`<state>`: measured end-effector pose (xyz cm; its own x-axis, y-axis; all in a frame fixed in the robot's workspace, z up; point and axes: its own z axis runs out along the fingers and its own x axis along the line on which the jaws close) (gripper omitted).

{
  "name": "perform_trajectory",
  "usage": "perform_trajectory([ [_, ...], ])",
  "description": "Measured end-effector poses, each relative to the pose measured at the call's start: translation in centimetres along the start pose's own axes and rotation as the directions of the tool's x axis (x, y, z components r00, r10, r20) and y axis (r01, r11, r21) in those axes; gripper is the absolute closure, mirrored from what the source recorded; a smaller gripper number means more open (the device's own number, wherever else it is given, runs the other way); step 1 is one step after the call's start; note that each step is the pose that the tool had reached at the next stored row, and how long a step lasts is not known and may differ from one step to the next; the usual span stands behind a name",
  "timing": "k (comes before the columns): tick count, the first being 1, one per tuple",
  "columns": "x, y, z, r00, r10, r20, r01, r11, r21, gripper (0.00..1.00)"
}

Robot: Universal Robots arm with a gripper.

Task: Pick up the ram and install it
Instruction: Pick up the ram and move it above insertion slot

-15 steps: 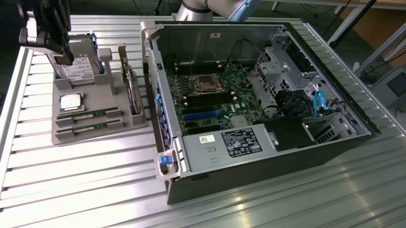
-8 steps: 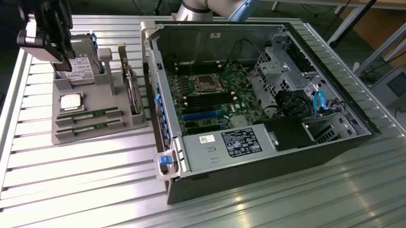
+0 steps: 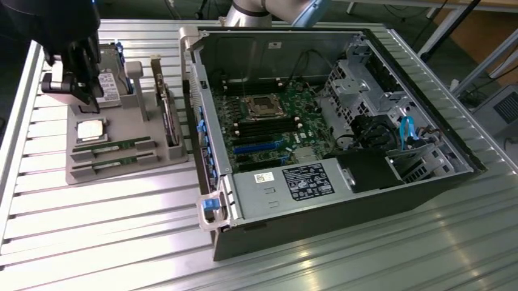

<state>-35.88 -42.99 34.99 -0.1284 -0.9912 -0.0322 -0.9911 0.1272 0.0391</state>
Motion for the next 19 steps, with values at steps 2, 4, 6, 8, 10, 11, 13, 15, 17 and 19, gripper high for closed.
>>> perform_trajectory([
  [2, 0.0, -0.03, 0.66, 1.0, -0.002, -0.0001, 0.002, 1.0, -0.0006, 0.64],
  [4, 0.1, -0.06, 1.34, 1.0, -0.005, -0.0002, 0.005, 1.0, -0.0014, 0.64],
  [6, 0.1, -0.08, 1.83, 1.0, -0.008, -0.0005, 0.008, 1.0, -0.0021, 0.64],
  [8, 0.1, -0.11, 2.34, 1.0, -0.009, -0.0006, 0.009, 1.0, -0.0024, 0.64],
  [10, 0.3, -0.19, 4.3, 0.9999, -0.011, -0.0007, 0.011, 0.9999, -0.0028, 0.64],
  [11, 0.3, -0.2, 4.46, 0.9999, -0.011, -0.0007, 0.011, 0.9999, -0.0027, 0.64],
  [13, 0.3, -0.22, 4.77, 0.9999, -0.011, -0.0006, 0.011, 0.9999, -0.0026, 0.64],
  [15, 0.3, -0.23, 4.95, 0.9999, -0.011, -0.0007, 0.011, 0.9999, -0.0027, 0.64],
  [17, 0.4, -0.24, 5.1, 0.9999, -0.012, -0.0007, 0.012, 0.9999, -0.0027, 0.64],
  [19, 0.4, -0.24, 5.24, 0.9997, -0.023, -0.0012, 0.023, 0.9997, -0.0031, 0.64],
])
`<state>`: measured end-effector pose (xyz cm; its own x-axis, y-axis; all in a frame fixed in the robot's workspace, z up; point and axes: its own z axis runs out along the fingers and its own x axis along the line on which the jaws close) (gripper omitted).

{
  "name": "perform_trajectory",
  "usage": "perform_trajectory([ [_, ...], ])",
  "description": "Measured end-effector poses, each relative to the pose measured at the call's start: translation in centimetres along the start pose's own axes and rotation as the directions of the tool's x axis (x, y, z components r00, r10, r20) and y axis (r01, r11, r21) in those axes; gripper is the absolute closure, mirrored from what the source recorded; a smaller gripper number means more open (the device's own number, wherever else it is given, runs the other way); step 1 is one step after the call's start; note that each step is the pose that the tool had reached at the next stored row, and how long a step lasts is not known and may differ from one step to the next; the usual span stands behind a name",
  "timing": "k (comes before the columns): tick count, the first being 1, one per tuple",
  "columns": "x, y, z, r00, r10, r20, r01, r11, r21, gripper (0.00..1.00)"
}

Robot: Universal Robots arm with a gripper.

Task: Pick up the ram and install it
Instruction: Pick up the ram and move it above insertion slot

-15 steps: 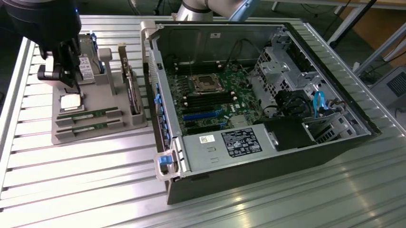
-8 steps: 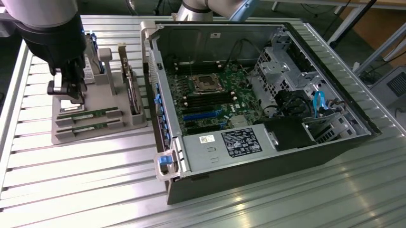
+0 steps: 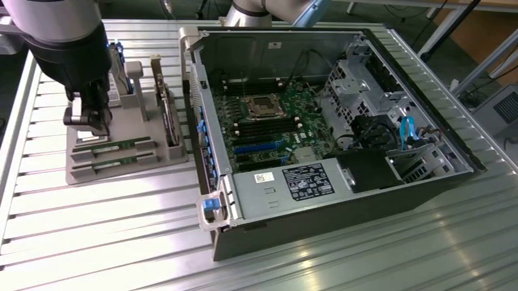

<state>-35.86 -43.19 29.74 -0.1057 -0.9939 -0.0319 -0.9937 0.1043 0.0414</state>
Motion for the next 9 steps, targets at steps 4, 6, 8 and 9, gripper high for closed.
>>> perform_trajectory([
  [4, 0.01, -0.01, 0.23, 0.9974, -0.073, -0.0031, 0.073, 0.9974, -0.0025, 0.64],
  [6, 0.01, -0.02, 0.34, 0.9955, -0.095, -0.004, 0.095, 0.9955, -0.0033, 0.64],
  [8, 0.01, -0.02, 0.46, 0.9954, -0.096, -0.004, 0.096, 0.9954, -0.0032, 0.64],
  [9, 0.02, -0.02, 0.49, 0.9954, -0.096, -0.004, 0.096, 0.9954, -0.0032, 0.64],
])
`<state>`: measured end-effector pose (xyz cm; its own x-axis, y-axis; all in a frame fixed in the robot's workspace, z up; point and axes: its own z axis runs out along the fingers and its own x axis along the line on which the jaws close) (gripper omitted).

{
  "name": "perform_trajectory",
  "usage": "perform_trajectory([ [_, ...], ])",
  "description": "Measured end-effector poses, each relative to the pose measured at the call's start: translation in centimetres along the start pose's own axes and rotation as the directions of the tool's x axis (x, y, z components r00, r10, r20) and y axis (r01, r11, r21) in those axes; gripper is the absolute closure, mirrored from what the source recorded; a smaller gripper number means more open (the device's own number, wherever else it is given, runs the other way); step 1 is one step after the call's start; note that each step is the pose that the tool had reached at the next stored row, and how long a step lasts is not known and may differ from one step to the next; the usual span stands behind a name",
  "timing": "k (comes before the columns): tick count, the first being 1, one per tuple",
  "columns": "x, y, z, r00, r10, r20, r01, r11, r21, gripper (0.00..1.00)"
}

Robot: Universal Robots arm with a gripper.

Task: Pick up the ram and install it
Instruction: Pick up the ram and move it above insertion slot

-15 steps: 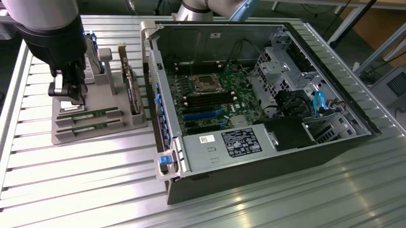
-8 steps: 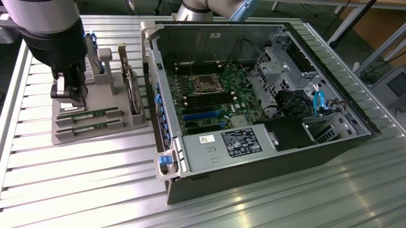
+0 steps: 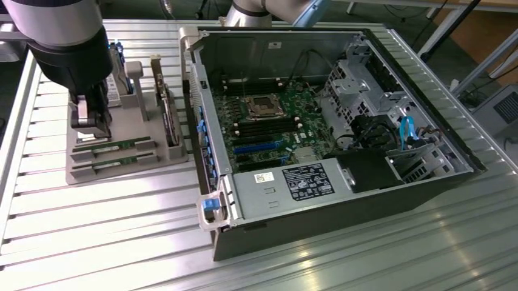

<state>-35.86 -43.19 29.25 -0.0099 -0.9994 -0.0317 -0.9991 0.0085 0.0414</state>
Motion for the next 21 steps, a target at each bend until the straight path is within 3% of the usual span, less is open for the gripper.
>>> perform_trajectory([
  [21, 0.03, -0.04, 0.85, 0.9998, -0.019, -0.0008, 0.019, 0.9998, -0.0006, 0.64],
])
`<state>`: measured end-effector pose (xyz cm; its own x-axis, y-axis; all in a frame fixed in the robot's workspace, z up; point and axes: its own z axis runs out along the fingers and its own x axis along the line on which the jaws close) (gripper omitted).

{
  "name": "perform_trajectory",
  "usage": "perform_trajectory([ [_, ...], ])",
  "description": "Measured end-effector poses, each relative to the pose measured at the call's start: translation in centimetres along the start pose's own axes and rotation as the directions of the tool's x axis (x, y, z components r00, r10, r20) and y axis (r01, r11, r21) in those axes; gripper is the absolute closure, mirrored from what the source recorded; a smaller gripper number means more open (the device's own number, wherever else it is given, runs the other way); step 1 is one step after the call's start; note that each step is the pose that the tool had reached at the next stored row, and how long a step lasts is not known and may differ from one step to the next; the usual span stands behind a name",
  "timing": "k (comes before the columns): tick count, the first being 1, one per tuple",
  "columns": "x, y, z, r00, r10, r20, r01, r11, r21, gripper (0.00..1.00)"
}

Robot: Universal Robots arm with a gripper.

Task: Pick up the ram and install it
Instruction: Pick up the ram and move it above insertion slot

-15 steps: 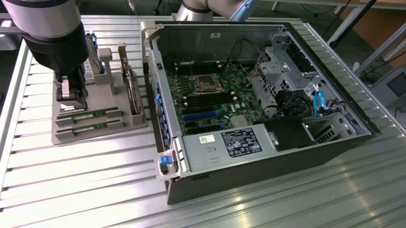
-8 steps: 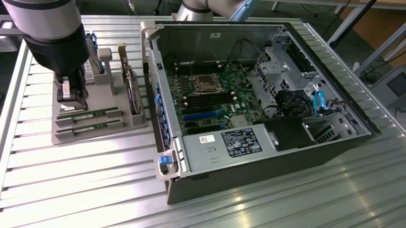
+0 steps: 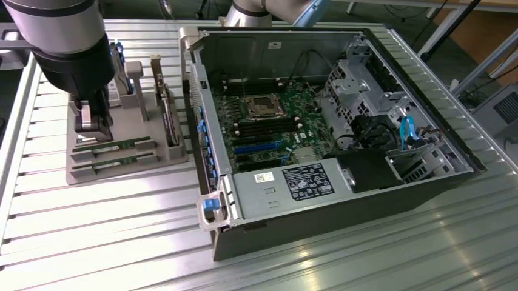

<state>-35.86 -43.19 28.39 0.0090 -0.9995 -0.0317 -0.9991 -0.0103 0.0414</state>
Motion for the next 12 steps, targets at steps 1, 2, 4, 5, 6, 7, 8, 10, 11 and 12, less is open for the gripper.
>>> perform_trajectory([
  [1, 0.0, -0.01, 0.12, 1.0, -0.002, 0.0, 0.002, 1.0, 0.0001, 0.64],
  [2, 0.0, -0.01, 0.22, 1.0, -0.004, -0.0002, 0.004, 1.0, -0.0001, 0.64],
  [4, 0.0, -0.03, 0.64, 0.9989, -0.047, -0.0041, 0.047, 0.9989, -0.0017, 0.64],
  [5, 0.0, -0.04, 0.76, 0.9979, -0.064, -0.0055, 0.064, 0.9979, -0.0023, 0.64],
  [6, 0.1, -0.04, 0.9, 0.9973, -0.073, -0.006, 0.073, 0.9973, -0.0026, 0.64],
  [7, 0.1, -0.04, 1.03, 0.9973, -0.073, -0.0061, 0.073, 0.9973, -0.0028, 0.64],
  [8, 0.2, -0.05, 1.15, 0.9973, -0.073, -0.0062, 0.073, 0.9973, -0.0028, 0.64],
  [10, 0.2, -0.43, 1.56, 0.9969, -0.078, -0.0109, 0.078, 0.997, -0.0034, 0.64],
  [11, 0.2, -0.64, 1.72, 0.9967, -0.08, -0.0129, 0.08, 0.9968, -0.0034, 0.64],
  [12, 0.2, -0.81, 1.91, 0.9965, -0.082, -0.016, 0.082, 0.9966, -0.0039, 0.64],
])
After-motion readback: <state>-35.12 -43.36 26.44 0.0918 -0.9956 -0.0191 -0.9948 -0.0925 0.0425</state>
